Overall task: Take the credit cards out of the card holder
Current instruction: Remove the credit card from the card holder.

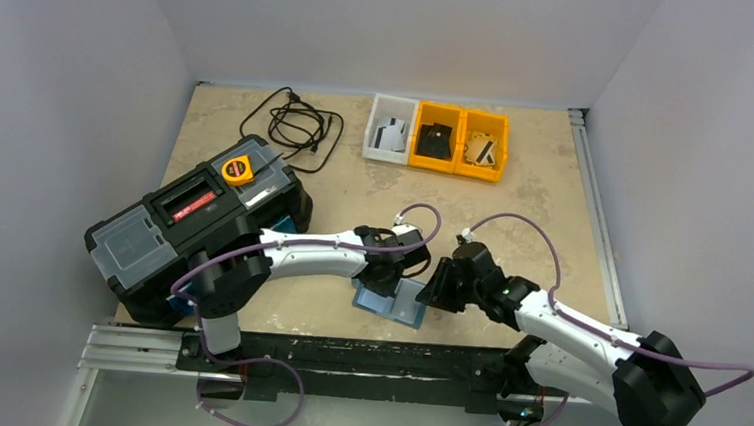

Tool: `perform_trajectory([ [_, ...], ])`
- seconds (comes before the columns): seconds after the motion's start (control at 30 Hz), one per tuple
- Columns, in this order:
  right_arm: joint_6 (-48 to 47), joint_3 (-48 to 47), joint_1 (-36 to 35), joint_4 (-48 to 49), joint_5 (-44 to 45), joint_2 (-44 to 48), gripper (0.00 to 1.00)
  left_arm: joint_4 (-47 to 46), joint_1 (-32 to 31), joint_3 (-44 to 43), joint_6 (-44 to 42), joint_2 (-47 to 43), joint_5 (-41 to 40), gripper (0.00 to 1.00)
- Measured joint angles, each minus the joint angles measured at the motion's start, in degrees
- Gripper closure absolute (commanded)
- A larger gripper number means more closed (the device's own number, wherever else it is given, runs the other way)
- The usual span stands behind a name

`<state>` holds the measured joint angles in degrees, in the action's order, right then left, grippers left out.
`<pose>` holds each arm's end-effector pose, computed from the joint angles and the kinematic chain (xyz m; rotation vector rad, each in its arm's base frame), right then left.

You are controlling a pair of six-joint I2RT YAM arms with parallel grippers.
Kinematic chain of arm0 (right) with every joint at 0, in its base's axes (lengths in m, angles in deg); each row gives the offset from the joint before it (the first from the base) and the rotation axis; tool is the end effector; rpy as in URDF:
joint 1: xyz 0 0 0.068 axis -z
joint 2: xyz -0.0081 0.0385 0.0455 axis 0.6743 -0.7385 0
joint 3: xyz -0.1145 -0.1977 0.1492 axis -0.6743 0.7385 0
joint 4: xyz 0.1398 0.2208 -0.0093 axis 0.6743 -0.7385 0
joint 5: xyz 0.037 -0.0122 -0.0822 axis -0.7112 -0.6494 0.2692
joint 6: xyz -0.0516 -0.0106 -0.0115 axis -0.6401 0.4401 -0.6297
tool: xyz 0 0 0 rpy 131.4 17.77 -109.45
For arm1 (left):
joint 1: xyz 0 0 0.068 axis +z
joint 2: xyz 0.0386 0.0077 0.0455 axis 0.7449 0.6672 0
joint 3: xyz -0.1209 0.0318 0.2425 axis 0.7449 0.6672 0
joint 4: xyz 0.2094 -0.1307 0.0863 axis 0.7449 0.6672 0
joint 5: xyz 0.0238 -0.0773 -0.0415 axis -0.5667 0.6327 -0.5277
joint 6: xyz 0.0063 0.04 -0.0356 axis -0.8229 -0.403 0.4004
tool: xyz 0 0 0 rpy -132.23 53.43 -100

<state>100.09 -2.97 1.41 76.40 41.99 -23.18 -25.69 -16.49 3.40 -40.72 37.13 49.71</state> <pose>0.1352 0.1233 0.1575 0.2998 2.6238 0.8437 0.1572 -0.3142 0.1773 0.4830 2.7503 -0.1611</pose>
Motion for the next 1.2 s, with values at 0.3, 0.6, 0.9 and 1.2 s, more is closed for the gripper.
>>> perform_trajectory([
  [0.3, 0.5, -1.5, -1.7, 3.0, 1.2, -4.5, 0.78, -0.1, 2.0, 4.7, 1.6, -4.5, -0.6, 1.00],
  [0.6, 1.0, -1.9, -2.2, 3.0, 3.2, -5.7, 0.68, 0.2, 3.6, 6.3, 2.1, -5.0, -1.6, 1.00],
  [0.9, 1.5, -1.8, -2.3, 4.7, 3.2, -6.8, 0.67, 0.1, 3.7, 6.5, 2.1, -4.2, -1.5, 1.00],
  [1.2, 2.3, -1.5, -2.4, 6.5, 2.8, -8.2, 0.55, -0.2, 3.7, 6.8, 2.5, -4.1, -1.0, 1.00],
])
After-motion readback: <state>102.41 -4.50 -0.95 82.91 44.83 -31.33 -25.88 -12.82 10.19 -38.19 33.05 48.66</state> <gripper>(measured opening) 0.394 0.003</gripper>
